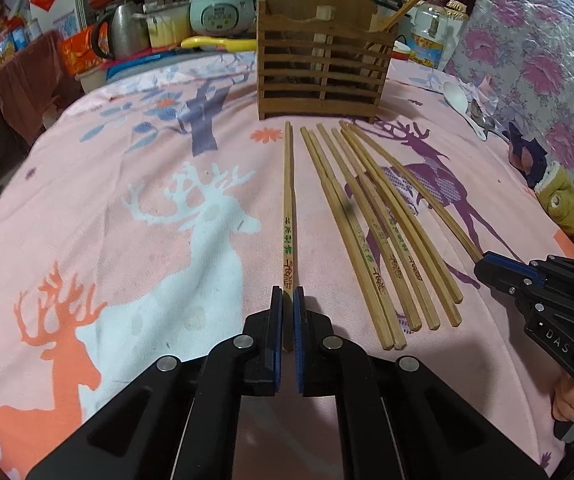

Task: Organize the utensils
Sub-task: 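Close the left tool on a chopstick while the right tool grips another, then lift the left tool's chopstick over the holder while the right tool carries its own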

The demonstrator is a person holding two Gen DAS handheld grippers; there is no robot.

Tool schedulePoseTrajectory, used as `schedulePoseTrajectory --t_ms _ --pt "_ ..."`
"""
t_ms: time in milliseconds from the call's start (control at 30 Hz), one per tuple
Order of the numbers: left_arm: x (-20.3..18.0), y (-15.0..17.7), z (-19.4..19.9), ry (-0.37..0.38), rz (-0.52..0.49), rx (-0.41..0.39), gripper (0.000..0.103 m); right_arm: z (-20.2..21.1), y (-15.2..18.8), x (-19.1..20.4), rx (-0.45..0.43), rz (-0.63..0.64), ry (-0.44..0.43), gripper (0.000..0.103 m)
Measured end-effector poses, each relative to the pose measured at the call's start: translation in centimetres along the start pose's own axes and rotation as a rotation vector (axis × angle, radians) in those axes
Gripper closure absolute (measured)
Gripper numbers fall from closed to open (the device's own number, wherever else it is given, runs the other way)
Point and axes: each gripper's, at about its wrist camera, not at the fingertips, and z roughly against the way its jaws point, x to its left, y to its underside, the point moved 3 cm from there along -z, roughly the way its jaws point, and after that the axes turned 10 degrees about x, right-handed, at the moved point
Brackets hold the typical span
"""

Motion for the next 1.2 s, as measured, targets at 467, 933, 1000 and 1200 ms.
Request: schedulePoseTrajectory --t_ms 467,933,1000,1200 --pt "-0.6 0.0 3.6 -0.07 -0.02 -0.158 0.097 2.9 -0.7 -0.6 -0.139 -0.037 -0.006 0.097" --pt "-0.5 0.0 6.0 -0.065 -0.004 -0.25 0.097 5.1 -1.0 -0.9 -0.247 -0.058 -0.019 0.097" --pt "0.0 -0.5 6.6 -0.038 0.02 -0.252 0.097 6.0 -1.2 -1.1 -0.271 -0.073 -0.024 0.097" --pt "0.6 -2.3 9.9 -0.005 0.036 -0.29 0.097 9.4 -2.4 -0.9 -0.347 -0.079 -0.044 0.097"
